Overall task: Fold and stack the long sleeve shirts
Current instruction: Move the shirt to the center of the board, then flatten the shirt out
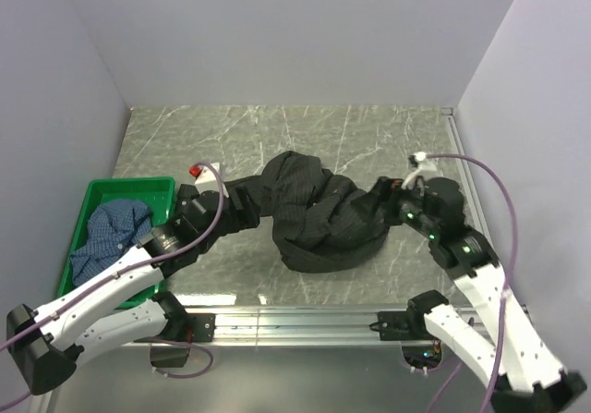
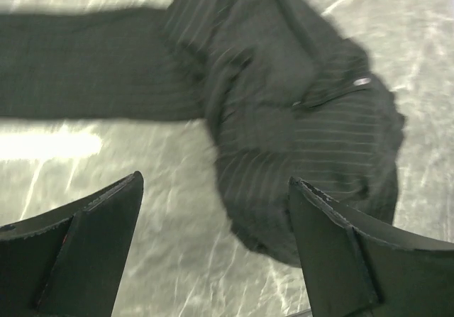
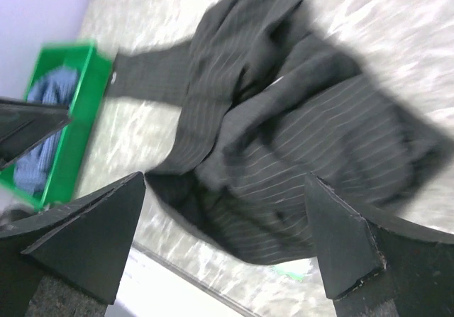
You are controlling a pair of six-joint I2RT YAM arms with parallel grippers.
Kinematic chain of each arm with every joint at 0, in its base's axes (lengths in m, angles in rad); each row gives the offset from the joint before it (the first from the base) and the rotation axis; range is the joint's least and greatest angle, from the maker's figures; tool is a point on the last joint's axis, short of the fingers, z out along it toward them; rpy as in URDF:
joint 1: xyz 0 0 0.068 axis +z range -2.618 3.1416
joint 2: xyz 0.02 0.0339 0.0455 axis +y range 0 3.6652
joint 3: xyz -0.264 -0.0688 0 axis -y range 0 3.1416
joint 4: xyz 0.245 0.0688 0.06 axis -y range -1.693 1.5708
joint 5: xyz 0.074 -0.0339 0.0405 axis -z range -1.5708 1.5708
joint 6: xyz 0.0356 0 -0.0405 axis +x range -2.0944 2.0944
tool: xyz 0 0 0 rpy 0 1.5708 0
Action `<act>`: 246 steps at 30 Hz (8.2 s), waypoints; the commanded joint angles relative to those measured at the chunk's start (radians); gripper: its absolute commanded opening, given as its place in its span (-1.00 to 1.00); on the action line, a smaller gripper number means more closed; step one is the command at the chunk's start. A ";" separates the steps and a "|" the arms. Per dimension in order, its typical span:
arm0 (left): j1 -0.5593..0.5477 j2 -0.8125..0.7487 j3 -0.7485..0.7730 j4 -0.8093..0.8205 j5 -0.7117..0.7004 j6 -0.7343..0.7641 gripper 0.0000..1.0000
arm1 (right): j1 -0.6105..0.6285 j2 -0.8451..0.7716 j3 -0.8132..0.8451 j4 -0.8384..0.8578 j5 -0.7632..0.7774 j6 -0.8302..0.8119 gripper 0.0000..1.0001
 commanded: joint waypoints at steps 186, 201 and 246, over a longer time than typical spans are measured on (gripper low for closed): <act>0.662 -0.036 -0.033 0.088 0.184 0.197 0.81 | 0.742 1.169 0.357 0.484 0.153 0.446 0.32; 0.662 -0.028 -0.029 0.064 0.178 0.194 0.81 | 0.737 1.178 0.283 0.645 0.163 0.532 0.32; 0.662 0.021 -0.026 0.061 0.267 0.205 0.83 | 0.181 0.832 0.554 0.095 0.359 -0.024 0.46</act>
